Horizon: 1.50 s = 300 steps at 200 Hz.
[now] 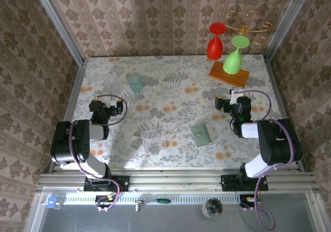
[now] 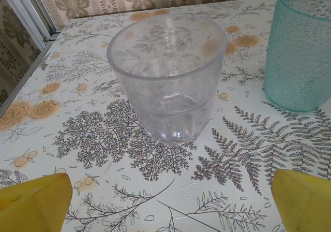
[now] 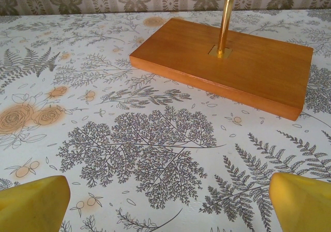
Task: Take the credit cards out of the card holder
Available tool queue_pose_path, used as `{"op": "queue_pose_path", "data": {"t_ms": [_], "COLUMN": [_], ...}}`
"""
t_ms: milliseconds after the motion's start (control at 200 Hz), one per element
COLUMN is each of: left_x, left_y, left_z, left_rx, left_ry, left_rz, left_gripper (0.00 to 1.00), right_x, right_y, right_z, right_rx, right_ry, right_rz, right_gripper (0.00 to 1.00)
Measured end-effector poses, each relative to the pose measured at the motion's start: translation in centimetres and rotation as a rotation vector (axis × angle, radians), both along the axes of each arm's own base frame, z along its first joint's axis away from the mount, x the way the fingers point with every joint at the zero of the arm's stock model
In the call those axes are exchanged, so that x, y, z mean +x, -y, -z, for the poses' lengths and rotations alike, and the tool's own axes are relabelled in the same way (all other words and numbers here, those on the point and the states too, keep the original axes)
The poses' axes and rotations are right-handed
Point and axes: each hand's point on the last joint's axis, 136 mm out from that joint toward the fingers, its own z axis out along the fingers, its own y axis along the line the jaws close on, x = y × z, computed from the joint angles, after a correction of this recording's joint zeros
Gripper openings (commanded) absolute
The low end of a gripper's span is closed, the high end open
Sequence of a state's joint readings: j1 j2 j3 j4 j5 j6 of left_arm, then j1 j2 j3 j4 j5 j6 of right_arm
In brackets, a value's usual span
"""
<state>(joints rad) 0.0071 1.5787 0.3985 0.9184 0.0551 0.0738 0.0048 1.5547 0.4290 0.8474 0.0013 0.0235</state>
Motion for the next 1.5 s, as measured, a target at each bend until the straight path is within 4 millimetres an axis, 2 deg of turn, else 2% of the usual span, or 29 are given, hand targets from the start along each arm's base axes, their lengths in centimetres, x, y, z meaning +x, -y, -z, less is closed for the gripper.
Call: {"op": "queue_pose_path", "data": {"t_ms": [280,445,655,785,1030,1255,1395,1500], "left_x": [0.0,-1.0,-1.4,-1.6,-1.8,-2.2,-3.0,-3.8], "left_y": [-0.2,-0.7,-0.8,-0.7,-0.7,1.3,2.3,2.7], "left_z": [0.0,-0.1,-3.0,-4.0,-6.5,-8.9,-9.8,-11.2], "left_rx": [0.001,0.011,0.034,0.06,0.038,-0.061,-0.12,-0.163], "left_ry": [0.001,0.007,0.069,0.055,0.012,-0.066,-0.155,-0.214], "left_rz": [-0.012,-0.048,-0.091,-0.132,-0.203,-0.174,-0.135,-0.105], "left_gripper": [1.0,1.0,1.0,1.0,1.0,1.0,1.0,1.0], "right_x": [-0.2,-0.5,-1.0,-1.2,-0.9,-1.6,-3.1,-4.8], "right_y": [0.0,0.0,-0.4,-0.7,-1.7,-5.2,-9.5,-12.9], "right_z": [0.2,-0.1,-1.2,-1.8,-5.7,-5.6,-5.2,-4.8], "right_rx": [0.0,0.0,-0.001,-0.002,0.01,0.119,0.183,0.22], "right_ry": [-0.007,-0.014,-0.015,-0.04,-0.036,-0.164,-0.267,-0.349], "right_rz": [0.0,-0.001,-0.012,-0.019,-0.041,-0.108,-0.191,-0.254], "right_gripper": [1.0,1.0,1.0,1.0,0.95,0.86,0.83,0.79]}}
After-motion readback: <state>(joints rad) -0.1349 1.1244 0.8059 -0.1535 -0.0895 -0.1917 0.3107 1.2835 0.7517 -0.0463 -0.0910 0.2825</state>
